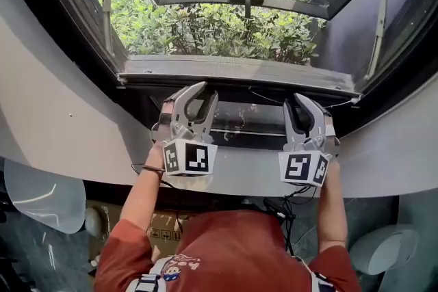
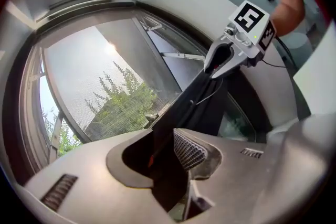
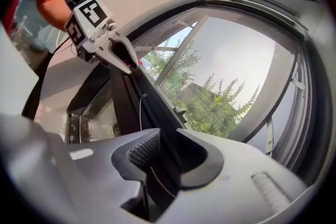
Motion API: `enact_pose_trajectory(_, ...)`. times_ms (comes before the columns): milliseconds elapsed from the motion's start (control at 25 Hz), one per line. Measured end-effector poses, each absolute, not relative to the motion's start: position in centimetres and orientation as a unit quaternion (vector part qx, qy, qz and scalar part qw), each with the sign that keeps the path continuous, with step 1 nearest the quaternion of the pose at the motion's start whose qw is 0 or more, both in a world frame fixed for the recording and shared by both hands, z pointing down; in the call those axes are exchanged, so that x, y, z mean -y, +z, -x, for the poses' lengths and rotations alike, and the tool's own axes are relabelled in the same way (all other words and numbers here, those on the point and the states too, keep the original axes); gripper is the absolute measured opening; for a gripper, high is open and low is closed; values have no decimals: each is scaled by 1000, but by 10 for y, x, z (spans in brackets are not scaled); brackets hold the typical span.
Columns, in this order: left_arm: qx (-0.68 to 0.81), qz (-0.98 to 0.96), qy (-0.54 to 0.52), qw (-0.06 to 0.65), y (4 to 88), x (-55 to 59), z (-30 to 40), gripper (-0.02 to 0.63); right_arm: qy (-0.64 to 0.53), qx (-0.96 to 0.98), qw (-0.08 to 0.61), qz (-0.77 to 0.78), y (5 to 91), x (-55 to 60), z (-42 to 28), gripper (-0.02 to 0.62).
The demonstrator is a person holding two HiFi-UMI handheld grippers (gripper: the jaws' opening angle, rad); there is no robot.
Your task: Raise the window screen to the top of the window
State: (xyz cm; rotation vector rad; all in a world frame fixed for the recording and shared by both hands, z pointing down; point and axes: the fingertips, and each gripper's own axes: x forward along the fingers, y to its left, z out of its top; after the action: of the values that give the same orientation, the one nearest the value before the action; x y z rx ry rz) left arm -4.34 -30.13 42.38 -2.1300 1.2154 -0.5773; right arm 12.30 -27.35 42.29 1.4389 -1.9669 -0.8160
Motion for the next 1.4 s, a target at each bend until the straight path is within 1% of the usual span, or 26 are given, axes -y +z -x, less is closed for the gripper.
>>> enact_pose_trajectory(120,-443,793,-255,332,430,304,44,113,-328,724,335,-505,433,280,-125,160)
enact_pose_trajectory(200,-436,781,-276,351,433,307,45,118,-340,717,359,-491,438,283,-127,179)
enact_pose_trajectory(520,-403,757,-333,392,441,309,48,123,-359,699,412,-462,457,290,-134,181)
enact_pose_trajectory(640,-387,750,-354,403,443,310,47,123,-359,700,414,-459,457,291,-133,181)
enact_pose_trajectory(840,-378,747,-371,402,444,311,46,121,-366,698,412,-458,456,291,-133,181)
enact_pose_trajectory(1000,-363,740,-392,409,447,310,44,107,-373,691,425,-451,458,291,-134,181)
enact_pose_trajectory(1200,-338,733,-431,405,449,311,43,100,-375,687,439,-441,460,290,-134,181)
enact_pose_trajectory(1400,-331,736,-440,394,451,311,42,84,-358,703,437,-431,458,290,-133,178)
